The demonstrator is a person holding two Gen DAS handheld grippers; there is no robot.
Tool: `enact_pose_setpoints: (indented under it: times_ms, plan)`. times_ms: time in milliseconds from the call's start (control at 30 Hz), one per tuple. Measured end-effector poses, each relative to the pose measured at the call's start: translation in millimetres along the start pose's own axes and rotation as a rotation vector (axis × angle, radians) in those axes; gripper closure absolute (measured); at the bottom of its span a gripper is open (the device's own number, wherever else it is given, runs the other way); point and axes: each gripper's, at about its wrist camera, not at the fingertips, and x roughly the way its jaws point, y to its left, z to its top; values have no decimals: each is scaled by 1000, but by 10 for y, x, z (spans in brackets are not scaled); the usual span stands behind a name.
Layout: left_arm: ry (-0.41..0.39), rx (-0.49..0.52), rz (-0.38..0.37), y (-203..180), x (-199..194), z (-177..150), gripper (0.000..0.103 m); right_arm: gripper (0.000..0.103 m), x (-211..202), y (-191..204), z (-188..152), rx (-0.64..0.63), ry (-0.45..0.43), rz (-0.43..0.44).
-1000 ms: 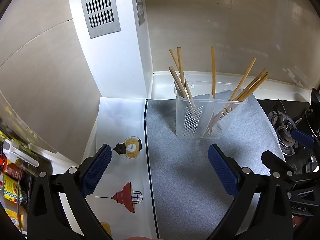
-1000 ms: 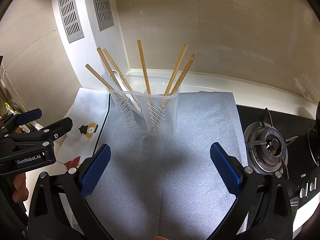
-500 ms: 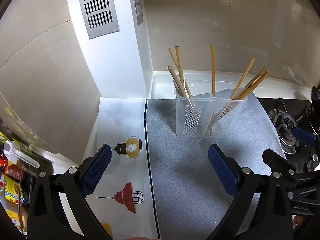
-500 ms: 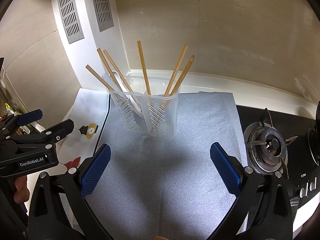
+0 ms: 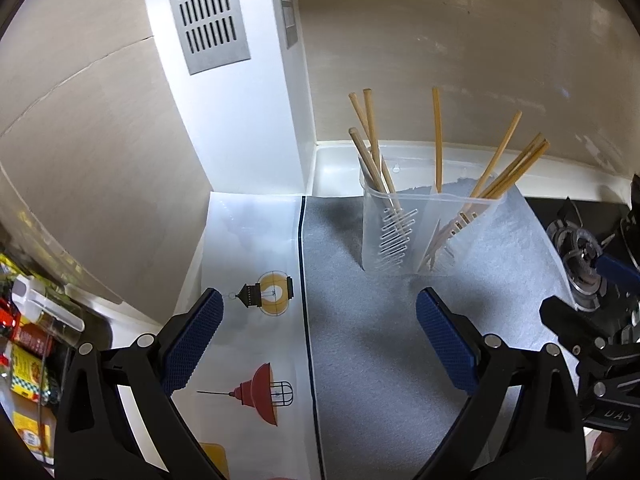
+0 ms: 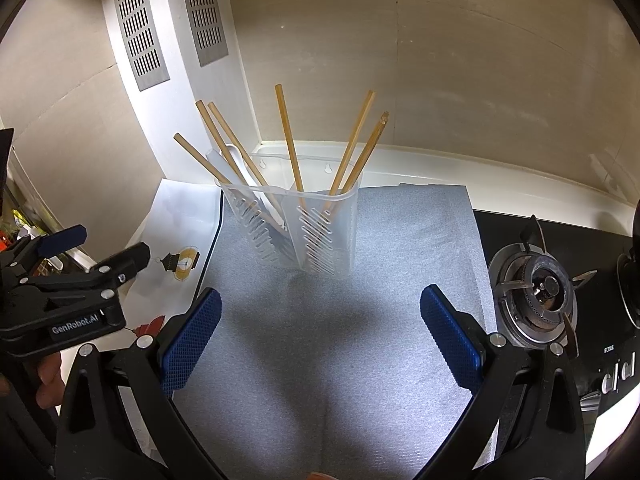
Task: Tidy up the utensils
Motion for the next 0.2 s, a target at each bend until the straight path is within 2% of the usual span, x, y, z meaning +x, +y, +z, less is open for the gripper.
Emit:
enact_pose_setpoints:
  times_ms: [200]
  plan:
    - [5,9,-21,-24,-7,-2,9,5,-25,16,0,0,-6,1]
